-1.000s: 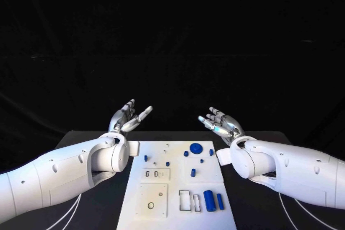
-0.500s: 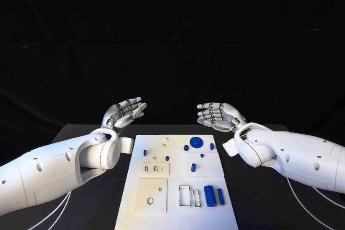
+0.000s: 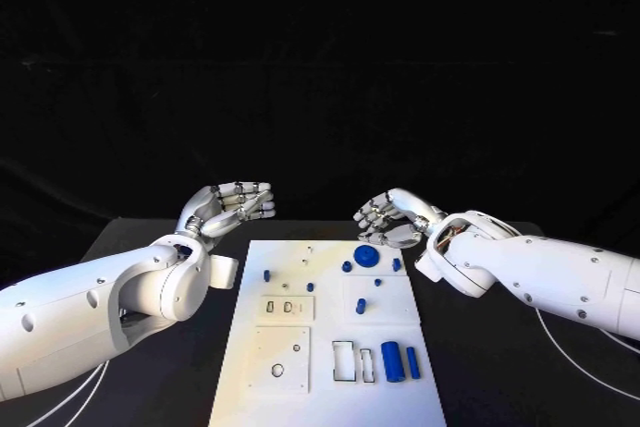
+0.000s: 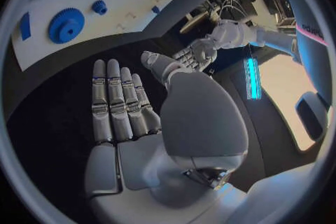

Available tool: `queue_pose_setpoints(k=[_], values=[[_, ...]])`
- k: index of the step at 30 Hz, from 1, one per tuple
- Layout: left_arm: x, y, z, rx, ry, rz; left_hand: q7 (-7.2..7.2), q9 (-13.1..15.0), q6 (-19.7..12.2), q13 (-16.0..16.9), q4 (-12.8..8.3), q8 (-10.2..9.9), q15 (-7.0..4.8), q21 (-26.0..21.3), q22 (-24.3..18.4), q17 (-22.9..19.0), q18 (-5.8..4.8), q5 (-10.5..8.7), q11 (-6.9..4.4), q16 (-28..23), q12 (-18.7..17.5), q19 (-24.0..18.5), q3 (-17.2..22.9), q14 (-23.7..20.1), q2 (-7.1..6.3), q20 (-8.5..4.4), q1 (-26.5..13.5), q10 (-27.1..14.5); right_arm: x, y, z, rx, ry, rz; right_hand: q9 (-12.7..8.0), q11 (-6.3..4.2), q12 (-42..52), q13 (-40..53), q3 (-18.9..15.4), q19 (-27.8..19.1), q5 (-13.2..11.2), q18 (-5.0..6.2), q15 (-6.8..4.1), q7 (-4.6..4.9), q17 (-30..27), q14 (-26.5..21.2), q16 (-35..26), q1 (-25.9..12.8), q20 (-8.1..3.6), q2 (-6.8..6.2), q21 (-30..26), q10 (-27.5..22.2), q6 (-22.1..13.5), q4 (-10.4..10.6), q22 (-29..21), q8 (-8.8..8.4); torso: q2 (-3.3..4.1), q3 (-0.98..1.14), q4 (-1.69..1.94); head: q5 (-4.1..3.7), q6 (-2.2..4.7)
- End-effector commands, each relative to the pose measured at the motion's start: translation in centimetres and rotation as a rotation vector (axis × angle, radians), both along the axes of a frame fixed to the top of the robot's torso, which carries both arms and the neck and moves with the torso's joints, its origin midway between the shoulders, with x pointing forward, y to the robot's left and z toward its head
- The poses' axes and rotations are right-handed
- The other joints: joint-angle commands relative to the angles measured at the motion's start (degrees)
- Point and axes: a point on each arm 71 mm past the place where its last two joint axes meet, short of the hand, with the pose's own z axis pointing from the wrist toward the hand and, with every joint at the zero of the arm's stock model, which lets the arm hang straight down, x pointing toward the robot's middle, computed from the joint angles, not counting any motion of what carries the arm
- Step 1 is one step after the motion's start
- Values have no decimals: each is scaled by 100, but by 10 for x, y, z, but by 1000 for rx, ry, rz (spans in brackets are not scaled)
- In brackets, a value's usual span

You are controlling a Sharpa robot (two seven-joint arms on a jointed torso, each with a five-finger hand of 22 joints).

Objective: Assemble the parts on the task board

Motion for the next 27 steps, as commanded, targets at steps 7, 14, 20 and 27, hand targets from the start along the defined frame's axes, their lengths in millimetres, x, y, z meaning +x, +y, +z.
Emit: queue_pose_setpoints(k=[7,14,20,27], values=[[-19,-11,16,-20,-11,-115,190,22,147,9,-43,38,-30,57,-18,40,124,-37,-25,30,-23,159,115,182,-42,-12,69,209,-5,16,4,-406,-128,77,204,-399,-48,225,14,1208,229,61,-627,-309,1679,1791,2185,-160,-676,-271,2015,776,518,-92,1225,92,331,-65,110,-90,26],[-26,-14,22,-28,-12,-143,199,17,136,5,-53,26,-25,51,-26,41,122,-38,-17,15,-46,161,125,174,-63,-13,61,203,-9,26,5,-518,-174,109,323,-374,-115,286,52,1799,214,-175,-612,-301,3418,2153,4089,-269,-666,-349,3832,590,510,-3,3353,29,440,-94,150,-139,15],[-26,-14,27,-29,-17,-147,208,13,129,3,-55,17,-20,45,-32,42,120,-40,-11,3,-63,161,130,167,-73,-12,49,198,-9,32,4,-569,-186,118,381,-351,-125,309,-17,2116,198,-316,-580,-287,4351,2254,4995,-262,-629,-335,4638,454,500,44,4443,-3,502,-117,172,-160,9],[-27,-13,30,-28,-19,-150,213,11,124,2,-55,12,-17,41,-36,43,119,-40,-6,-4,-73,160,132,162,-78,-11,41,195,-7,33,2,-607,-191,109,419,-343,-111,335,-38,2316,203,-405,-564,-284,4848,2310,5456,-226,-606,-310,5084,418,506,86,5078,-18,540,-133,186,-163,9]])
